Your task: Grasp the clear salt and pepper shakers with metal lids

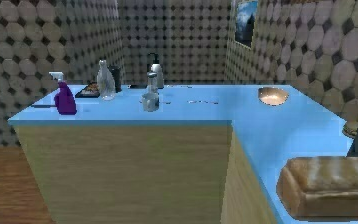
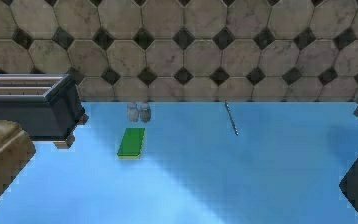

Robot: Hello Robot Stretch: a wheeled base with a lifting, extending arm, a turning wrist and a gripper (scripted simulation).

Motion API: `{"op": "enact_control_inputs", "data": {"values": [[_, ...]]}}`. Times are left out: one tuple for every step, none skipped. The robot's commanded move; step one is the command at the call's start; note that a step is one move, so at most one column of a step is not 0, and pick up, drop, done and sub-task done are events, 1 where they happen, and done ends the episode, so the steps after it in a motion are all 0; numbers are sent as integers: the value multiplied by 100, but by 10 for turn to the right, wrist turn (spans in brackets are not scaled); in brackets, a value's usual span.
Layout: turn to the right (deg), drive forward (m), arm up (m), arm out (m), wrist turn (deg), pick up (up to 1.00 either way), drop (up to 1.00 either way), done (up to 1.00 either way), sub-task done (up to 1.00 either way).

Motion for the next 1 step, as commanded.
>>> {"op": "enact_control_inputs", "data": {"values": [[0,0,50,0,0,0,0,0,0]]}}
